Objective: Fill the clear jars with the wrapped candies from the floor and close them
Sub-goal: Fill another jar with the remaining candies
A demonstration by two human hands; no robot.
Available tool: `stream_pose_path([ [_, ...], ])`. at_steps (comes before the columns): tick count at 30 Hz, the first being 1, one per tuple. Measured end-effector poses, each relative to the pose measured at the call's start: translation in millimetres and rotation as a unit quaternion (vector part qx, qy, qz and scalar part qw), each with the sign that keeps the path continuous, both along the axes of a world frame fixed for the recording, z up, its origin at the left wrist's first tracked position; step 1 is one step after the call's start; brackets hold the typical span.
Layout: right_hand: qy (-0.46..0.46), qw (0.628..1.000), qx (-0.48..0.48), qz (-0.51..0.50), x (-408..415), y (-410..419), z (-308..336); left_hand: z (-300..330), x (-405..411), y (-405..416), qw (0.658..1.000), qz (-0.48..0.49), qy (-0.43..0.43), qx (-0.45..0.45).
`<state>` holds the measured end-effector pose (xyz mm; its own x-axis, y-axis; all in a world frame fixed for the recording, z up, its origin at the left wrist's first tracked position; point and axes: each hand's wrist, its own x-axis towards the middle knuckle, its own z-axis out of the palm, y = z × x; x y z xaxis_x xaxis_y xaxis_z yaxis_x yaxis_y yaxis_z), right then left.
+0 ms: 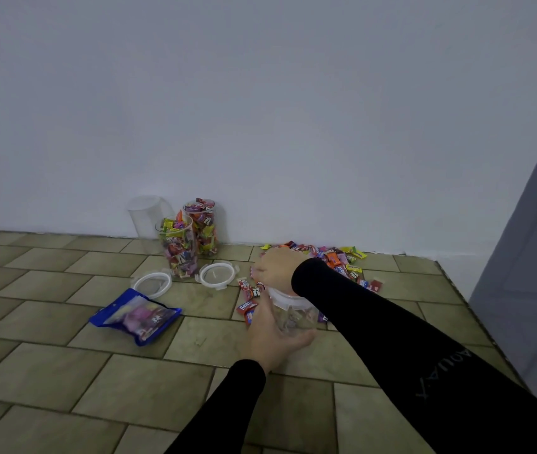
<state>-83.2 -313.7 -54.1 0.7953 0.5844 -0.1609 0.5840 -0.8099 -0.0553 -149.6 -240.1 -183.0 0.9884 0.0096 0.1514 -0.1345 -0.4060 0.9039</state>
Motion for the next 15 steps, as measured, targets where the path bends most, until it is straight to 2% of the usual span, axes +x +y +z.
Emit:
stream_pose_path([
  [3, -0.054, 0.998, 0.036, 0.027, -3.8, -1.5, -1.3, 1.6, -3.3, -0.4, 1.000, -0.003, -0.003, 0.005],
  [6, -0.063, 0.993, 0.092, 0.026, -9.9, -8.2, 4.9, 0.4, -2.1, 1.0, 1.000, -0.001, 0.000, 0.004],
  [9, -0.084, 0.978, 0.192, 0.025, -21.6, -25.8, 9.6, 0.5, -3.8, 0.8, 1.000, 0.007, -0.003, 0.009],
  [10, -0.103, 0.975, 0.197, 0.029, -30.1, -31.4, 12.4, 1.2, -4.1, 0.9, 1.000, 0.012, -0.003, 0.015],
  [15, -0.188, 0.981, 0.036, -0.021, -71.4, -22.1, 16.5, -5.7, 2.0, -0.9, 0.999, 0.019, -0.002, 0.033],
])
